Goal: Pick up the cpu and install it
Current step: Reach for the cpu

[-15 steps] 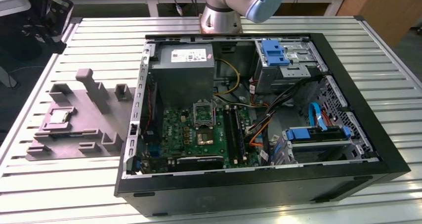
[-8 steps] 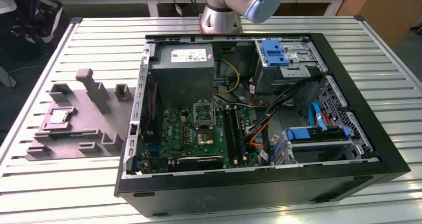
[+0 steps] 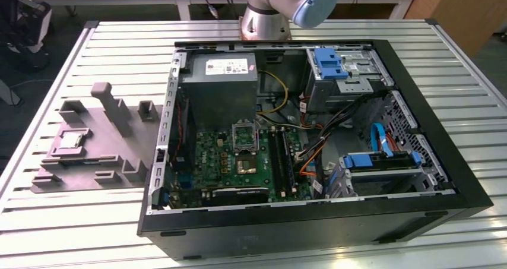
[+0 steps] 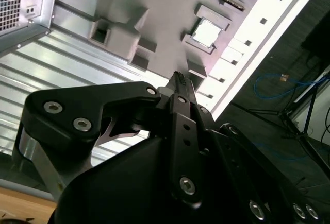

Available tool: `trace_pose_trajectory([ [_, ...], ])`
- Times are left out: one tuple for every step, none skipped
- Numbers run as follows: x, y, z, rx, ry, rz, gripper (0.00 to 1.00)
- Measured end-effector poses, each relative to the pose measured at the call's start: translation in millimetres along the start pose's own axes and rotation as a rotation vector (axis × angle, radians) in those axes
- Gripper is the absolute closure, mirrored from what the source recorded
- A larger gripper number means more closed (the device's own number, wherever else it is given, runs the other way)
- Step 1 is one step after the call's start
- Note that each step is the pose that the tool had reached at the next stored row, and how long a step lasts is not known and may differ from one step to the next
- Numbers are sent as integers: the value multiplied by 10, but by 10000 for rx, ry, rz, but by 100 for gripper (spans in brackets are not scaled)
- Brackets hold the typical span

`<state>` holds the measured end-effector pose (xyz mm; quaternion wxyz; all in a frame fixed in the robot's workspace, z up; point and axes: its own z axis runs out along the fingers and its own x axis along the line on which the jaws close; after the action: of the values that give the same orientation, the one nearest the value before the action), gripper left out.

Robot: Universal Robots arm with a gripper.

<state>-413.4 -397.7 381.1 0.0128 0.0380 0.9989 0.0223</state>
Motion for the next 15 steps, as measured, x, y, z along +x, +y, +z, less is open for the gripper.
trace_pose_trajectory([
  [40, -3, 2, 0, 0, -1, 89],
  [79, -5, 3, 0, 1, -1, 89],
  [120, -8, 5, 0, 0, -1, 89],
  [161, -11, 7, 0, 0, -1, 89],
  [203, -13, 10, -1, -1, 1, 89],
  [244, -16, 10, 1, 1, 0, 89],
  [286, -19, 13, 0, 0, 0, 89],
  [327, -22, 15, 0, 0, 0, 89],
  [370, -24, 17, -1, -1, 0, 89],
  [408, -25, 17, 1, 1, 0, 89],
  [443, -26, 19, 1, 1, -1, 89],
  [473, -26, 21, 0, 0, 0, 89],
  [492, -27, 22, 0, 0, 0, 89],
  [492, -27, 23, -1, 0, 0, 89],
  [492, -27, 22, 0, 0, -1, 89],
])
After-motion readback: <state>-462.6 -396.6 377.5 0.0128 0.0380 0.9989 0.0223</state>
